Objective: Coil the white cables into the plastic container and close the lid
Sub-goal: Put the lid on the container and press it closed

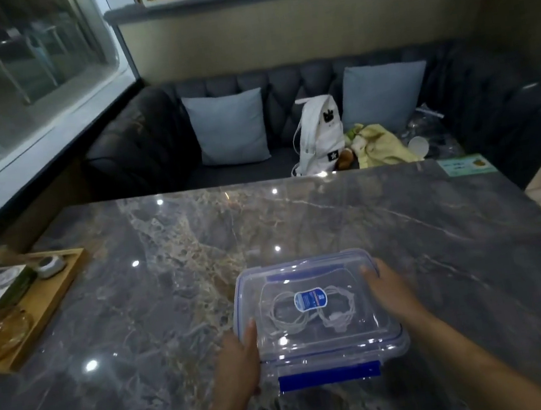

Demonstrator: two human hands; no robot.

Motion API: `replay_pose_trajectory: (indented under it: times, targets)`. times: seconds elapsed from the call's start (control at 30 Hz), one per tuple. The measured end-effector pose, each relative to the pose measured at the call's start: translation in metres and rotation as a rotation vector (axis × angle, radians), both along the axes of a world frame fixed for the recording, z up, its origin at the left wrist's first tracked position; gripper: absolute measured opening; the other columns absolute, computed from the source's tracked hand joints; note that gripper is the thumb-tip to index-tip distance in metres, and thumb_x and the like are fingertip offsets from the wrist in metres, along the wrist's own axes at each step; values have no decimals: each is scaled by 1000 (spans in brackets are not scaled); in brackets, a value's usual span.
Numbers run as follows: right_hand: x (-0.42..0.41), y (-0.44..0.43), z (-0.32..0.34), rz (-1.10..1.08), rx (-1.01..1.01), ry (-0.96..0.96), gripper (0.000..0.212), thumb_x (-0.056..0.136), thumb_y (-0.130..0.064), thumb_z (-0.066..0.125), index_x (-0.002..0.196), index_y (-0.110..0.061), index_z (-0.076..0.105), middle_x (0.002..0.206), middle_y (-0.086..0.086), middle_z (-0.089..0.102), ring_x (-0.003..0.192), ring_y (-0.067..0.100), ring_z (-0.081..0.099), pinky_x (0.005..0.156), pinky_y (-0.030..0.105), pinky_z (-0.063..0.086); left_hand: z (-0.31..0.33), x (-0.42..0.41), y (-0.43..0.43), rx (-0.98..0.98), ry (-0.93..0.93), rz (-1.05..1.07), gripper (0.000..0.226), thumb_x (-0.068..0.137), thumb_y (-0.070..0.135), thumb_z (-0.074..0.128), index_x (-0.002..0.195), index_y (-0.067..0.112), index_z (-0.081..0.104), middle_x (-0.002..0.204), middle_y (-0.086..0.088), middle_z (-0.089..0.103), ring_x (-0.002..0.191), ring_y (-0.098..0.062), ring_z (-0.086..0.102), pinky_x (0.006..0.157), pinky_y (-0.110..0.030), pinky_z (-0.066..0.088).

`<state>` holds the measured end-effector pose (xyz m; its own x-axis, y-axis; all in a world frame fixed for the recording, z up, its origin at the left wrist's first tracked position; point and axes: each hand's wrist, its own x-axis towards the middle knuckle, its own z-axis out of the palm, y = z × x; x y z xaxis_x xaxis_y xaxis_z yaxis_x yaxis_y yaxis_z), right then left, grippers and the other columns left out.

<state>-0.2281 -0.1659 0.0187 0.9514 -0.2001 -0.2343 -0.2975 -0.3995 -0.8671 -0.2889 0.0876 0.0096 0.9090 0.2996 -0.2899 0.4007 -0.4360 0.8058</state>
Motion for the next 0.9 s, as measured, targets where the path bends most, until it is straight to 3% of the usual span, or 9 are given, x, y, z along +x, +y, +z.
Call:
replay_pose_trajectory:
  times: [0.17, 0.27, 0.4, 0.53, 0.63, 0.7, 0.8, 0.9]
  targets:
    - [11, -3, 6, -20, -23, 17, 30, 94, -40, 37, 115, -26, 54, 109, 3, 64, 95, 20, 62, 87, 40, 51, 7, 15, -4, -118, -35, 20, 29, 92, 42, 46, 84, 19, 61, 77, -3, 68, 70, -17, 66, 69, -33, 53]
    - [8, -4, 7, -23, 31, -4, 23, 95, -40, 38, 108, -33, 55, 104, -1, 66, 85, 8, 63, 66, 27, 51, 7, 21, -2, -98, -39, -2, 24, 91, 38, 51, 72, 25, 58, 73, 1, 64, 76, -21, 65, 73, -33, 50]
    - [2, -5, 9, -29, 57, -7, 25, 94, -43, 40, 107, -31, 57, 93, -8, 67, 80, 6, 65, 58, 20, 48, 3, 30, 8, 84, 97, -99, 45, 90, 46, 49, 104, 5, 61, 99, -16, 66, 90, -28, 63, 81, -33, 49]
    - [0, -3, 10, -30, 34, -4, 27, 94, -44, 41, 98, -26, 61, 88, -3, 69, 79, 12, 67, 64, 27, 52, 5, 38, 10, 97, 8, -74, 38, 91, 31, 55, 107, -4, 61, 104, -24, 66, 93, -31, 61, 87, -39, 49]
    - [-2, -3, 7, -46, 11, -17, 27, 93, -43, 42, 96, -25, 61, 83, -6, 69, 73, 6, 66, 57, 20, 47, 1, 37, 1, 50, -49, -21, 44, 90, 16, 55, 128, -5, 47, 132, -27, 51, 123, -36, 48, 106, -40, 33]
    - [-3, -3, 6, -53, 13, -23, 23, 94, -42, 43, 94, -27, 60, 82, -10, 68, 71, 0, 64, 52, 13, 43, 0, 33, -6, 17, -65, 28, 51, 89, 10, 56, 134, -6, 39, 141, -28, 42, 131, -38, 40, 108, -38, 26]
    - [-2, -4, 5, -44, -24, -17, 18, 94, -41, 43, 86, -32, 56, 81, -14, 64, 69, -5, 60, 49, 8, 39, -7, 34, -5, 11, -90, 40, 50, 85, 3, 60, 130, -10, 43, 137, -32, 44, 129, -41, 42, 109, -42, 27]
    - [-1, -5, 4, -50, -40, -16, 16, 93, -39, 44, 89, -30, 56, 83, -11, 65, 66, -5, 58, 51, 11, 39, -8, 36, 4, -96, -68, -21, 32, 84, 11, 65, 112, -3, 58, 112, -29, 63, 103, -35, 60, 93, -43, 46]
